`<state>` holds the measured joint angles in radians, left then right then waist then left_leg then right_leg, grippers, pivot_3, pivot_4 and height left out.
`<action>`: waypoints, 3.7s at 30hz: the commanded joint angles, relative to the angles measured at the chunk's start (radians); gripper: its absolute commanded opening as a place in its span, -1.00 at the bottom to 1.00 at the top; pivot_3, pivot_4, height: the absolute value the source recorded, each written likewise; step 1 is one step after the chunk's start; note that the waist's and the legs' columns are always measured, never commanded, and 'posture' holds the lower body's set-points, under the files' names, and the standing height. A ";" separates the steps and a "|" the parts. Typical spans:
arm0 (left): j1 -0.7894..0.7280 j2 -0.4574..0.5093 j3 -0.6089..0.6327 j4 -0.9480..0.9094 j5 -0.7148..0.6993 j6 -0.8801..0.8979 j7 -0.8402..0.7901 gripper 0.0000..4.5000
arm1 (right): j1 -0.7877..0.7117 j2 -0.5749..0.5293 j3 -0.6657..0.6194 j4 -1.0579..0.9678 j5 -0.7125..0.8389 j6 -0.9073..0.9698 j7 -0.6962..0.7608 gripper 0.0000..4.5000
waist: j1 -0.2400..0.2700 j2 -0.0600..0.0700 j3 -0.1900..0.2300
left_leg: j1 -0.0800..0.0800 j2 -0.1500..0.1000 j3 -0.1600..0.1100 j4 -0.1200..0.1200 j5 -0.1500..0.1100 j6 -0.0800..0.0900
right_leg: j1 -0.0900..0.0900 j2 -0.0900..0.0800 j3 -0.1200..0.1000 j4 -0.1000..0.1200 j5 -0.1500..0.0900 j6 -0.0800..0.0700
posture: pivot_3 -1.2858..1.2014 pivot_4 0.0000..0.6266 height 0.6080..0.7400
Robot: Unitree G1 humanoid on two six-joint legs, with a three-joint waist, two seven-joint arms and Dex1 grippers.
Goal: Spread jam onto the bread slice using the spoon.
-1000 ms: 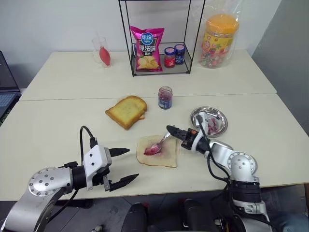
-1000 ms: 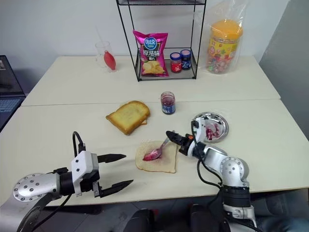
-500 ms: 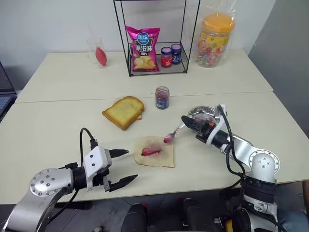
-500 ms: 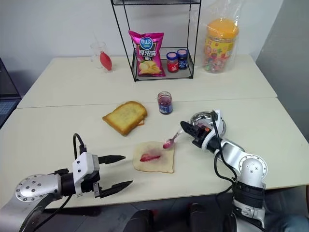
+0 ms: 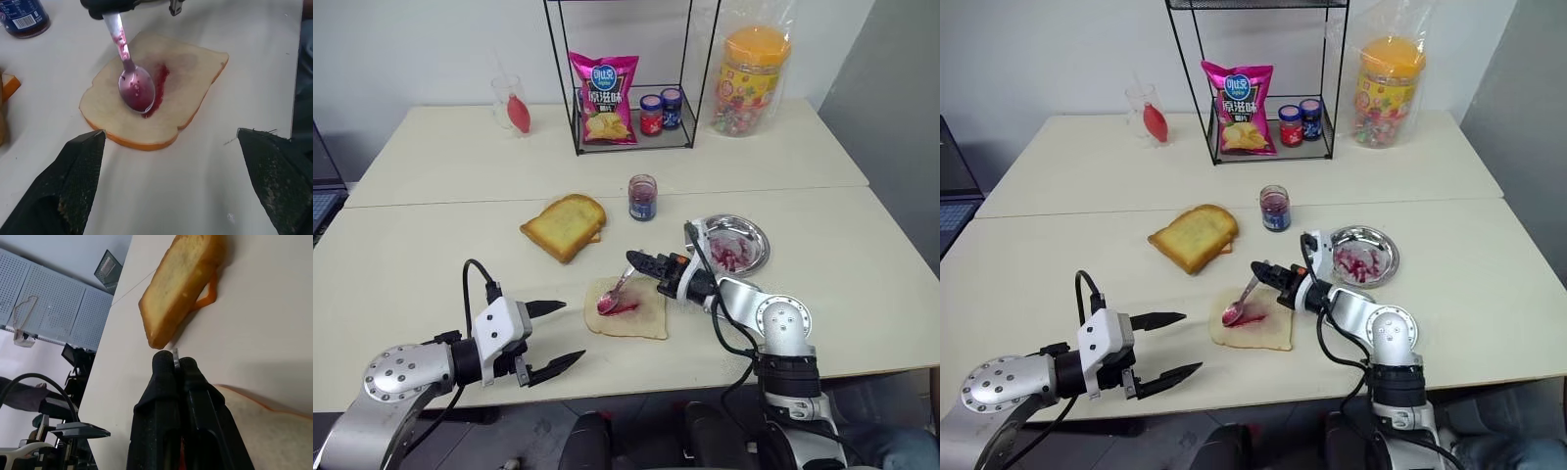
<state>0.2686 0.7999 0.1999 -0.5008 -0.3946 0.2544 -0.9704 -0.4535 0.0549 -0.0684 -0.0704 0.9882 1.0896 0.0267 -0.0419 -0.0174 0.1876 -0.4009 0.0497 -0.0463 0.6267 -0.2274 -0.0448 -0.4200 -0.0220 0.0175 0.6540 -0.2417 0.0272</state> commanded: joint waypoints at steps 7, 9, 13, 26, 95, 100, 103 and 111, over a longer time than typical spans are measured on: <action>-0.011 0.002 -0.006 -0.032 -0.002 -0.005 0.004 1.00 | 0.040 -0.073 -0.029 -0.065 -0.011 0.017 0.042 -0.98 | 0.003 0.000 0.000 | 0.000 0.000 0.000 0.000 0.000 0.000 | 0.000 0.000 0.000 0.003 -0.001 -0.002 | 0.03 -0.52 1.00; -0.017 0.001 -0.010 -0.031 -0.003 -0.003 0.004 1.00 | 0.055 -0.089 -0.053 -0.084 0.003 0.027 0.030 -0.98 | 0.004 0.000 0.000 | 0.001 0.000 0.000 0.000 0.000 0.000 | 0.000 0.000 0.000 0.003 -0.001 -0.002 | 0.03 -0.52 1.00; -0.030 0.001 -0.020 -0.026 -0.001 -0.003 0.004 1.00 | 0.096 -0.135 -0.137 -0.126 0.039 0.047 -0.007 -0.98 | 0.009 0.000 0.000 | 0.001 0.000 -0.001 0.001 0.000 0.000 | 0.000 0.000 0.000 0.003 -0.001 -0.002 | 0.03 -0.52 1.00; -0.045 -0.002 -0.037 -0.010 0.004 -0.018 0.000 1.00 | 0.145 -0.230 -0.249 -0.183 0.165 0.091 -0.072 -0.98 | 0.011 0.000 0.000 | 0.000 -0.001 -0.001 0.001 0.000 0.000 | 0.000 0.000 0.001 0.003 -0.001 -0.002 | 0.03 -0.52 1.00; -1.012 -0.274 -0.561 0.212 0.069 0.348 0.065 1.00 | -0.098 -0.554 -0.379 0.384 0.019 -0.292 0.118 -0.98 | 0.007 -0.002 0.001 | 0.000 -0.003 0.002 0.002 0.000 0.001 | 0.000 0.005 0.011 0.005 0.001 0.006 | 0.03 -0.52 1.00; -1.027 -0.302 -0.564 0.237 0.097 0.340 0.066 1.00 | -0.075 -0.552 -0.376 0.328 -0.013 -0.280 0.141 -0.98 | 0.008 -0.002 0.001 | 0.001 -0.003 0.005 0.002 0.000 0.001 | 0.000 0.005 0.014 0.005 0.002 0.007 | 0.03 -0.52 1.00; -1.027 -0.313 -0.563 0.241 0.109 0.339 0.064 1.00 | -0.064 -0.548 -0.377 0.290 -0.019 -0.269 0.146 -0.79 | 0.008 -0.002 0.001 | 0.001 -0.004 0.007 0.002 0.000 0.001 | -0.001 0.005 0.017 0.005 0.002 0.008 | 0.03 -0.52 1.00; -1.033 -0.339 -0.554 0.257 0.129 0.332 0.064 1.00 | -0.009 -0.545 -0.337 0.184 -0.061 -0.250 0.193 0.01 | 0.008 -0.002 0.001 | 0.002 -0.004 0.011 0.003 0.000 0.001 | -0.001 0.005 0.021 0.005 0.004 0.011 | 0.03 -0.52 1.00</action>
<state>-0.7410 0.4680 -0.3662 -0.2343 -0.2721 0.6045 -0.9058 -0.4659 -0.4833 -0.4066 0.1714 0.9360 0.8496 0.1899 -0.0341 -0.0189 0.1886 -0.3991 0.0455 -0.0356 0.6297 -0.2274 -0.0443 -0.4211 -0.0172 0.0392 0.6585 -0.2380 0.0382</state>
